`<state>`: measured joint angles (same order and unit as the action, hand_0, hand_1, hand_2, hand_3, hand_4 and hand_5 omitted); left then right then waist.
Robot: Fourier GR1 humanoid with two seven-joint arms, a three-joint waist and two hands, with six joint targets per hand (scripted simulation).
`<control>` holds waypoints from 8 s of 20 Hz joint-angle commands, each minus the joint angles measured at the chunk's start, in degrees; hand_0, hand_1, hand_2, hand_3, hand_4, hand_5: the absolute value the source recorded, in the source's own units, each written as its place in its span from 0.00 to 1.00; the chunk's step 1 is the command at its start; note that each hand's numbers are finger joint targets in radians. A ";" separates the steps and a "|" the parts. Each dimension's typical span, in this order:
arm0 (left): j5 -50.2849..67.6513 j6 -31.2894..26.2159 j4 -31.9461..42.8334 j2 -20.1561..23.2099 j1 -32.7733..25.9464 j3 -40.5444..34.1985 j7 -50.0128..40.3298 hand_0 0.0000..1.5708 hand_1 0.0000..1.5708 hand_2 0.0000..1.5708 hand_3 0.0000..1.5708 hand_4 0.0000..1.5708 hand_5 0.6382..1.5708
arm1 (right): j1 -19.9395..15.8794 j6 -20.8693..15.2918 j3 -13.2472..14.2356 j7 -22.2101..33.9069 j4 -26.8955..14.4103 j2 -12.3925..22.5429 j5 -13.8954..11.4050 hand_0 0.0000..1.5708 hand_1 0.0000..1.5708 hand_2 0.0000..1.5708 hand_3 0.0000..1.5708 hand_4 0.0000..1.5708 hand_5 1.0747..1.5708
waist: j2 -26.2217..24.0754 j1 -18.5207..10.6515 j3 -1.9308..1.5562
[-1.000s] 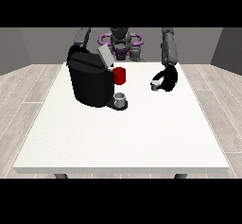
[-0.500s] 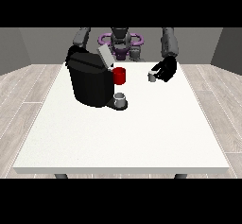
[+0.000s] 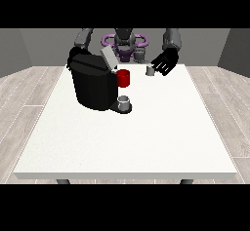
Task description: Insert the coffee pod into the coffee machine and close the lid
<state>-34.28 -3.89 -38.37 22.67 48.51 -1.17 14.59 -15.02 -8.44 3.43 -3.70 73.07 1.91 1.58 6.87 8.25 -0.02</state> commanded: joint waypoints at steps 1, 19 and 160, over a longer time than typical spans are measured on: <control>0.00 -3.05 -0.81 1.86 2.59 -1.05 -0.88 0.80 0.80 0.85 0.82 0.36 1.00 | -2.24 1.29 1.08 -0.09 -0.56 1.24 1.08 0.00 0.00 0.00 0.00 0.30 1.00 | 0.21 -0.08 0.01; 0.98 -5.02 1.69 5.59 16.25 -6.59 -6.14 0.82 0.82 0.85 0.81 0.33 1.00 | -3.68 0.18 -4.17 2.56 6.51 -0.13 -0.72 0.00 0.00 0.00 0.00 0.33 1.00 | 5.41 8.71 0.03; 33.59 -11.04 -36.17 -18.83 -28.51 -12.04 -10.74 0.00 0.00 0.00 0.00 0.00 1.00 | -15.03 12.31 3.65 2.30 -4.13 9.02 2.47 0.00 0.00 0.00 0.00 0.00 1.00 | -3.92 -16.40 0.01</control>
<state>-2.11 -14.97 -73.02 1.71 17.95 -12.30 4.30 -24.96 3.66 5.59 -0.83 72.17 10.25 3.65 -0.54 -8.06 -0.02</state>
